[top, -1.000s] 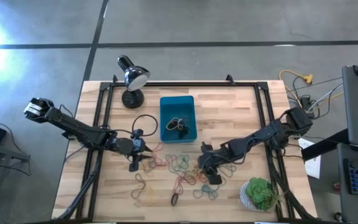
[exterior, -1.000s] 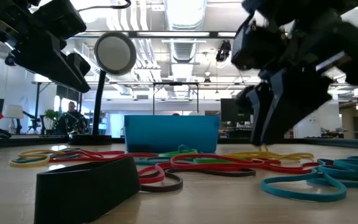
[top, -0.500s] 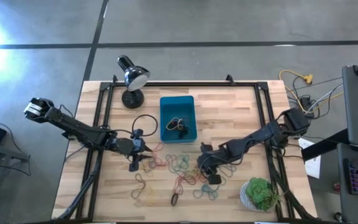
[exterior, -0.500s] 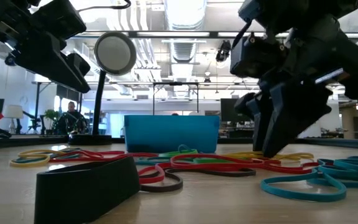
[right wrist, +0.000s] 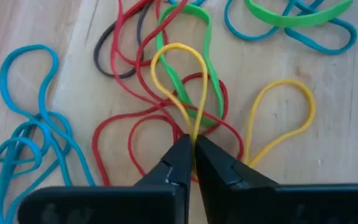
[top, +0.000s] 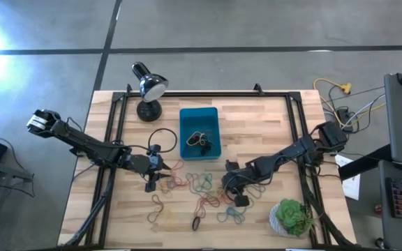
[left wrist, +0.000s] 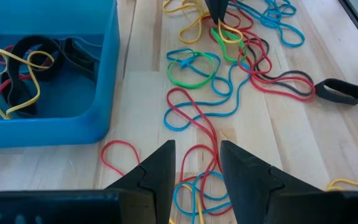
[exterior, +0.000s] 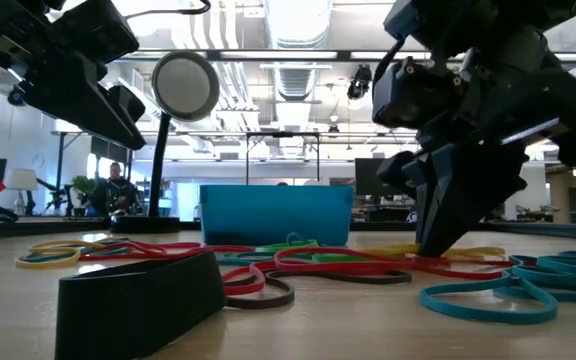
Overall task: Pick and place rubber bands into bin
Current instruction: Put the yellow rubber band into the blue bin
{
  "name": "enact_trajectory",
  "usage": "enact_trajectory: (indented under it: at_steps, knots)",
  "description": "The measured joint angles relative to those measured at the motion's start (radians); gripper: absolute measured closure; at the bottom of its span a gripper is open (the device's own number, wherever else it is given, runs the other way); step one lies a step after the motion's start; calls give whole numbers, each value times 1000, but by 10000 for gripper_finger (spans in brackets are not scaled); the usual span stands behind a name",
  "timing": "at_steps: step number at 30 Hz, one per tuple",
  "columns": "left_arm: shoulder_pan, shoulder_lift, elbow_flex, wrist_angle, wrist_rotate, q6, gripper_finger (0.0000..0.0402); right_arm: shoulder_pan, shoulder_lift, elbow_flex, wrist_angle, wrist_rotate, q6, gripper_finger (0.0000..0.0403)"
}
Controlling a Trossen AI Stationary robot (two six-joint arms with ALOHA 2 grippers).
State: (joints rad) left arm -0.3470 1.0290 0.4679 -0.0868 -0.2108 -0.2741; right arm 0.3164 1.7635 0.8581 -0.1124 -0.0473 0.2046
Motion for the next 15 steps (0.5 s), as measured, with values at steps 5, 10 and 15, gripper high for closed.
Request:
enact_trajectory:
  at_steps: [5,10,15]
  knots:
    - [0,0,0,0,0,-1,290,0,-50,0,-17,21,-3,394]
    - [0,0,0,0,-1,-1,290,0,-126,0,-35,24,-3,394]
    - [0,0,0,0,-4,0,290,0,-225,0,-72,24,-3,394]
